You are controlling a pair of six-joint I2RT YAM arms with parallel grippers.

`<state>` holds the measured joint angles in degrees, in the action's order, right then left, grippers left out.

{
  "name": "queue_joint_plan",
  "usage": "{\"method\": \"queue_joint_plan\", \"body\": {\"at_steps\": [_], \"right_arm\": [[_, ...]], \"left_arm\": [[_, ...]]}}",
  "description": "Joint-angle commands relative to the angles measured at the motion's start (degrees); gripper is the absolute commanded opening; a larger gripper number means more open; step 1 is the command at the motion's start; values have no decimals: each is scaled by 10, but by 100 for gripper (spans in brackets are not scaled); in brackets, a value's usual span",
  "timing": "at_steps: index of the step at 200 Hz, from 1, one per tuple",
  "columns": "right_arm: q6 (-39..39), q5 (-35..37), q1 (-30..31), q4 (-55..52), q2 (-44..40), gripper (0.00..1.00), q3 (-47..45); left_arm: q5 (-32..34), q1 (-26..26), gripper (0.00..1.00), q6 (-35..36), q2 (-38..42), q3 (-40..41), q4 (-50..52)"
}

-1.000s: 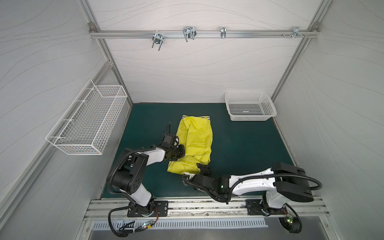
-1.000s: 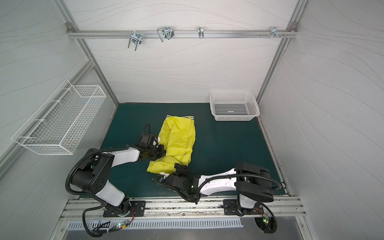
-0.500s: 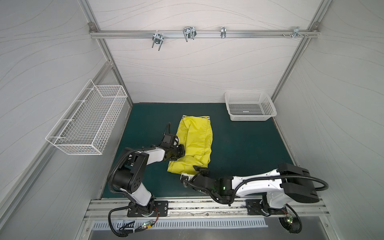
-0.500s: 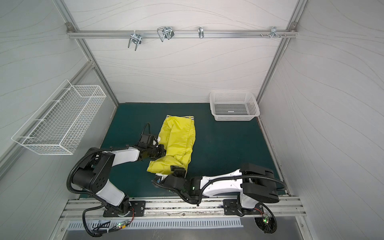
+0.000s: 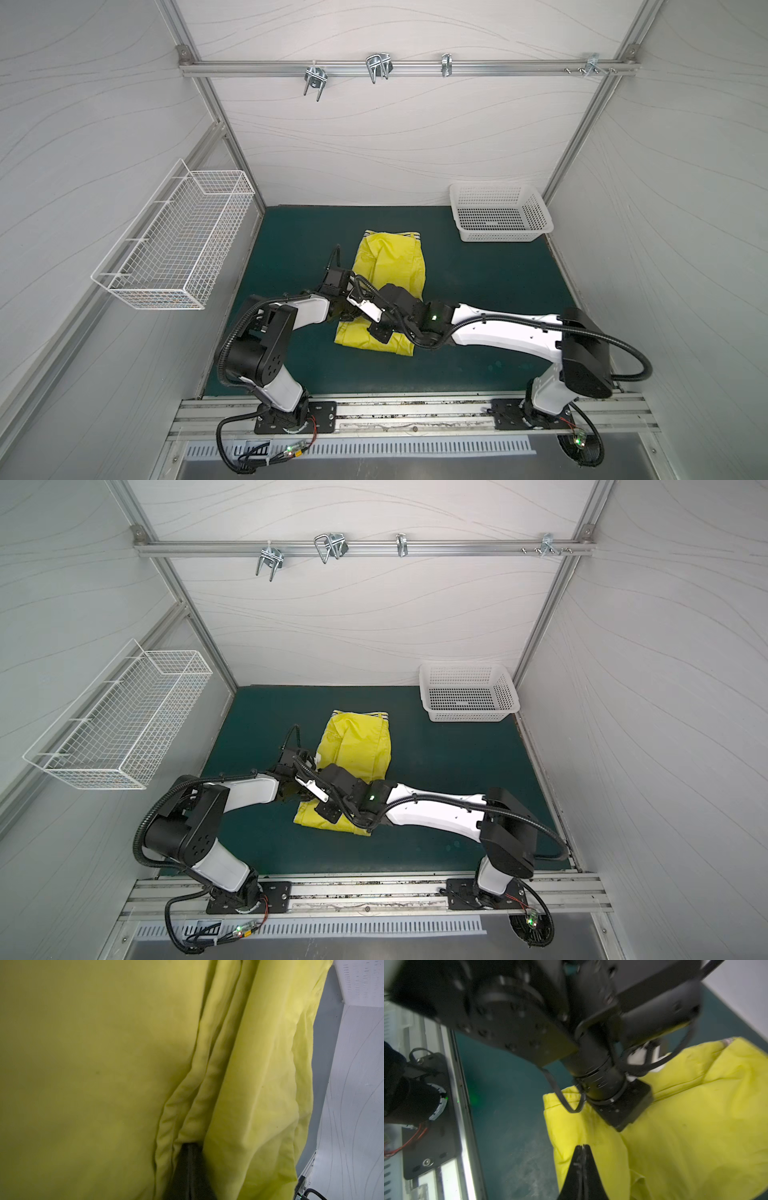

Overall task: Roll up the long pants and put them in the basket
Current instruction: Roll the long pant at the center of the board.

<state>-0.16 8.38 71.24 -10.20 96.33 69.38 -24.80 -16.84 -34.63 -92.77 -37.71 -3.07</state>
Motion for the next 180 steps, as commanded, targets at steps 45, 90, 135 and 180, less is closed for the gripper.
{"method": "queue_joint_plan", "body": {"at_steps": [45, 90, 135, 180], "right_arm": [[-153, -114, -44, -13, 96, 0, -91], [-175, -170, -64, -8, 145, 0, -85], [-179, -201, -60, -4, 103, 0, -84], [-169, -178, -58, -41, 54, 0, -54]], "left_arm": [[17, 24, 0, 19, -13, 7, 38], [28, 28, 0, 25, 29, 9, 80], [78, 28, 0, 31, 152, 9, 159], [74, 27, 0, -5, 208, 19, 173]]}}
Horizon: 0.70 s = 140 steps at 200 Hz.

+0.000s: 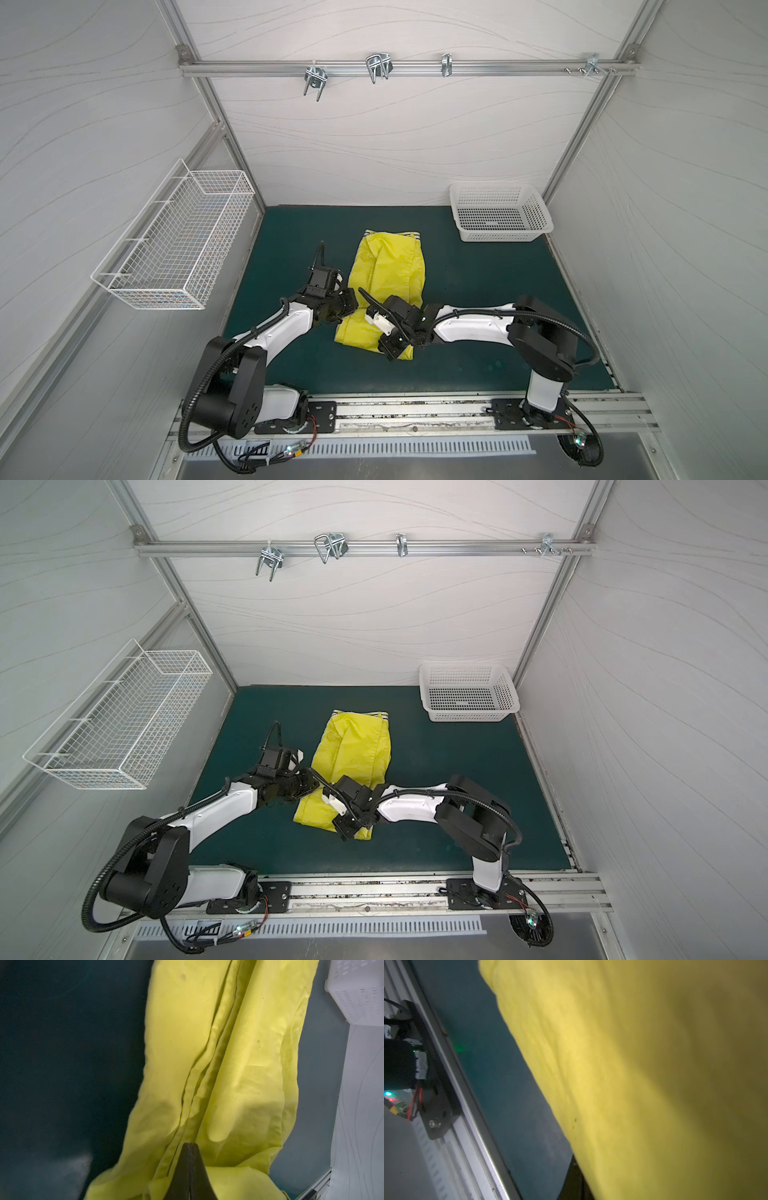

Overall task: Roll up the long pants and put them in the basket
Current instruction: Roll the long pant at the center of the board.

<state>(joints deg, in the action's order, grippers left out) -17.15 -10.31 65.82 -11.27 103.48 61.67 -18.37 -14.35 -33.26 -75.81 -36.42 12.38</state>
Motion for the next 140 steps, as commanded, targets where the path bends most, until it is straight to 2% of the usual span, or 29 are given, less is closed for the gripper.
{"method": "queue_joint_plan", "body": {"at_steps": [1, 41, 76, 104, 140], "right_arm": [[1, 8, -4, -31, -16, 0, 24], [-3, -10, -17, -29, 9, 0, 40], [-19, -44, -36, -11, 44, 0, 49], [-27, -63, -49, 2, 65, 0, 50], [-14, -57, -48, 5, 60, 0, 43]], "left_arm": [[10, 2, 0, -20, 43, 7, 18], [36, -4, 0, -36, 147, 6, 86], [37, -17, 0, -42, 194, 8, 121], [62, -59, 0, -51, 174, 22, 95], [101, -123, 0, -67, 81, 25, 32]]}}
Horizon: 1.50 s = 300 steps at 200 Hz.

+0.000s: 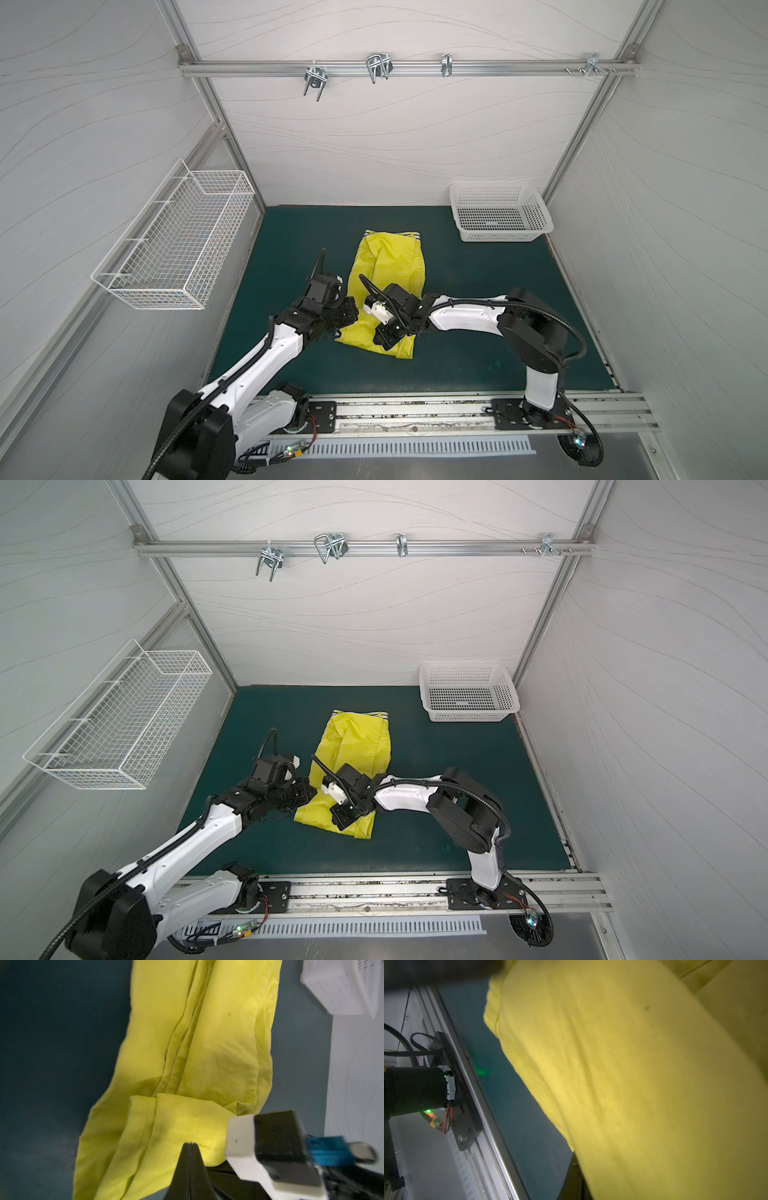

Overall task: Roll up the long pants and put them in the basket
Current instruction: Roll the long pant at the center of the board.

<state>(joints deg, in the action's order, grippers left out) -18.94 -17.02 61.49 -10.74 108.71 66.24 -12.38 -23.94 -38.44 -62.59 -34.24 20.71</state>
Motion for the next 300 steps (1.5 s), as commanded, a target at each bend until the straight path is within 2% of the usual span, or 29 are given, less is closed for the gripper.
{"method": "queue_joint_plan", "body": {"at_steps": [1, 23, 32, 44, 56, 75, 96, 122, 196, 222, 230, 236, 243, 259, 267, 300], "right_arm": [[4, 12, -5, 0, 6, 0, -3], [14, 37, -4, -18, -13, 1, -12], [15, 50, -3, -18, -32, 13, -26], [21, 73, 4, -17, -64, 19, -49], [39, 121, 23, -17, -99, 38, -75], [110, 229, 83, -12, -146, 61, -109], [203, 377, 164, 11, -171, 75, -137], [321, 474, 211, 47, -146, 81, -153], [509, 605, 211, 254, -29, 84, -189], [576, 626, 203, 333, 39, 82, -180], [591, 632, 198, 351, 59, 77, -175], [601, 636, 196, 361, 70, 69, -173], [606, 632, 192, 360, 78, 55, -170], [579, 608, 184, 317, 76, 12, -160], [561, 594, 179, 302, 67, 0, -161], [501, 539, 170, 243, -2, 0, -179]], "left_arm": [[43, -28, 0, -15, -54, 4, -53], [63, -24, 0, -23, -104, 12, -92], [62, -21, 0, -21, -121, 13, -108], [50, -12, 0, -18, -143, 13, -127], [31, 2, 0, -21, -162, 15, -145], [-9, 25, 0, -17, -190, 17, -177], [-25, 31, 0, 5, -223, -3, -169], [-36, 35, 0, 22, -240, -12, -170], [-80, 70, 0, 39, -249, -1, -181], [-89, 75, 0, 41, -253, -2, -184], [-90, 76, 0, 42, -254, -2, -182], [-91, 78, 0, 42, -253, -1, -182], [-92, 79, 0, 44, -253, -1, -180], [-96, 82, 0, 46, -248, 0, -176], [-97, 84, 0, 47, -243, 0, -171], [-95, 87, 0, 49, -206, -2, -134]]}}
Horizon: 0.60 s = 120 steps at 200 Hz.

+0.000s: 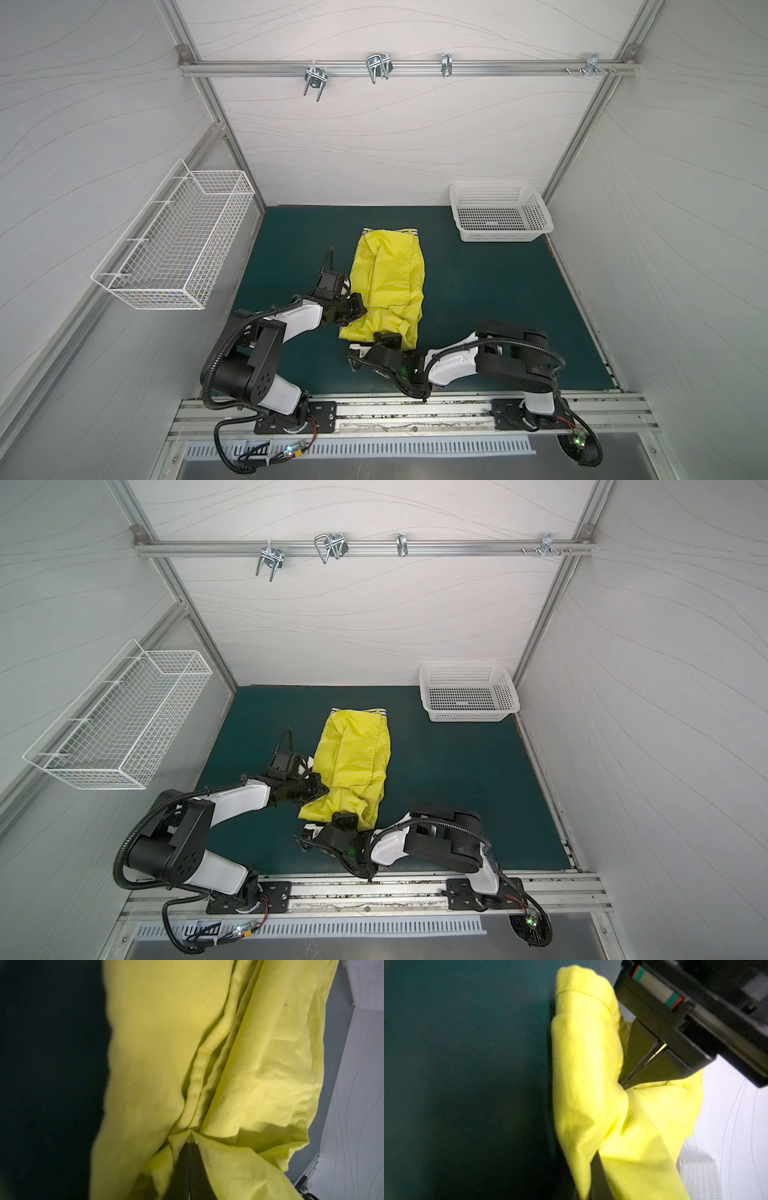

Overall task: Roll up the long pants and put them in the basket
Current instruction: Roll the long pant at the center of the board.

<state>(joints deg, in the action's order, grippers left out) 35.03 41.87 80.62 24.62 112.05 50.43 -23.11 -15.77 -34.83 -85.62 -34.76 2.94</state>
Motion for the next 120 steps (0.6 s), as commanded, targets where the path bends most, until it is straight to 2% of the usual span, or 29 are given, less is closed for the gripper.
{"method": "queue_joint_plan", "body": {"at_steps": [1, 22, 54, 98, 120], "right_arm": [[-41, -52, -21, -115, -39, 0, -20], [-111, -122, -31, -234, -94, 0, 7], [-204, -305, -57, -410, -166, 0, 70], [-251, -481, -74, -559, -189, 0, 167], [-290, -625, -102, -592, -190, 0, 203]], "left_arm": [[12, 6, 0, 13, 26, 3, 45], [16, 5, 0, 11, 79, -4, 90], [54, 5, 0, 26, 176, -41, 206], [60, 3, 0, 10, 283, -53, 267], [57, 0, 0, 3, 315, -54, 284]]}}
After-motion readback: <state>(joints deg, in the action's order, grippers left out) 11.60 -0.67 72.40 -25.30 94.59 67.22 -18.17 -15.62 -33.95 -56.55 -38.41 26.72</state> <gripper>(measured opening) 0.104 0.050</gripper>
